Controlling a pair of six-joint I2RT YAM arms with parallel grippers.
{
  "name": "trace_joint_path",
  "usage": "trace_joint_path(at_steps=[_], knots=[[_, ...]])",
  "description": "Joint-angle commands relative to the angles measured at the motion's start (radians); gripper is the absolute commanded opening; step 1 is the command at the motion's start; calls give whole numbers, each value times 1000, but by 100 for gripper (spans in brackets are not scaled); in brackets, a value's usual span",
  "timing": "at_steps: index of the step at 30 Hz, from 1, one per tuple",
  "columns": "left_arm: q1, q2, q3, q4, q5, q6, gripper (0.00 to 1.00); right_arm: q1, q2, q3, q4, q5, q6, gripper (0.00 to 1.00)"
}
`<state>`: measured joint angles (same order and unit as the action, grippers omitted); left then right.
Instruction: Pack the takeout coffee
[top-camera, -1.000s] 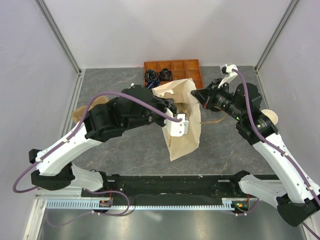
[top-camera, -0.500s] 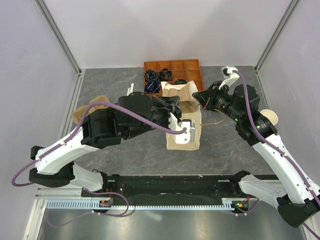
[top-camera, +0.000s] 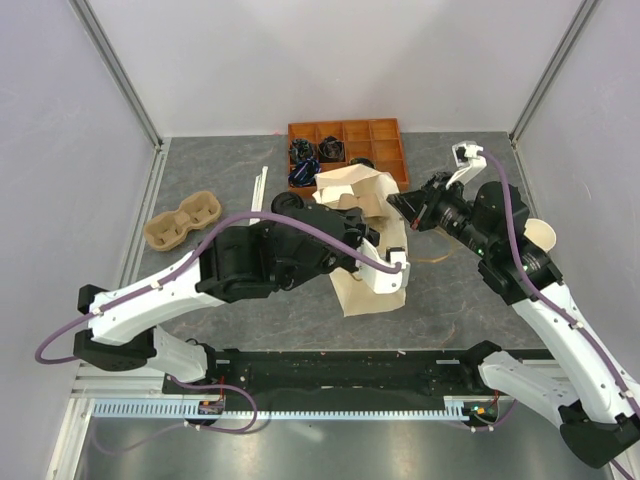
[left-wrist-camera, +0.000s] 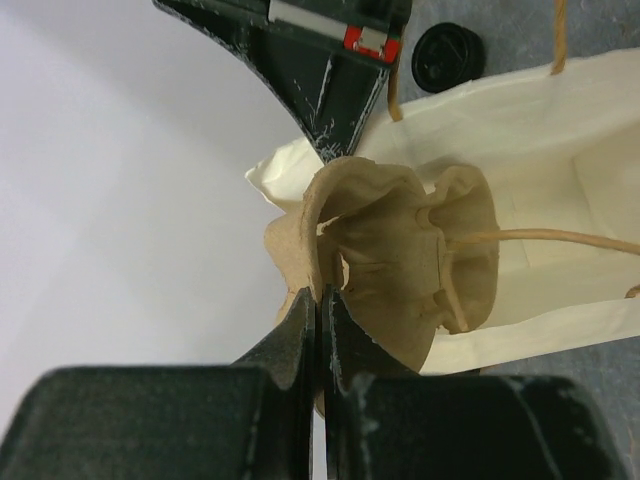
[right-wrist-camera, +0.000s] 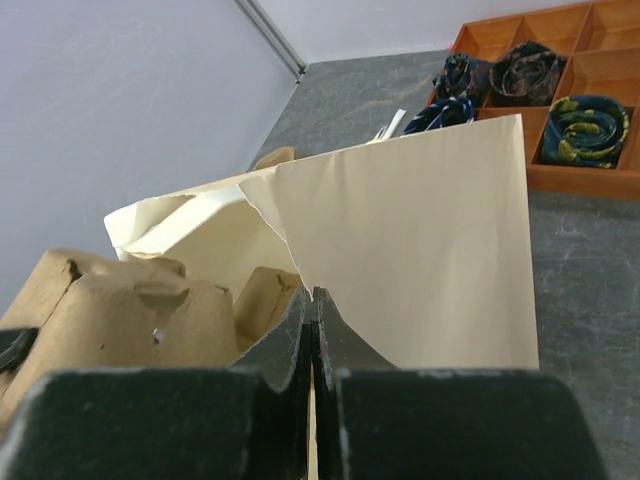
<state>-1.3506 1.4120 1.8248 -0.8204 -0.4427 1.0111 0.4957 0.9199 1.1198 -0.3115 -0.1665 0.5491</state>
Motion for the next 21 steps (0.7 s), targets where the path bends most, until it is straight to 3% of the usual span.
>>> trace_joint_path(at_steps=[1,11,21], knots=[[11,-15,-25,6,-48,-86,2,4,-26,-25,8,-42,70,0],[68,-28,73,84,56,-141,2,3,-30,-29,17,-50,127,0],[64,22,146,72,98,-26,2,3,-26,-14,-6,-25,121,0]])
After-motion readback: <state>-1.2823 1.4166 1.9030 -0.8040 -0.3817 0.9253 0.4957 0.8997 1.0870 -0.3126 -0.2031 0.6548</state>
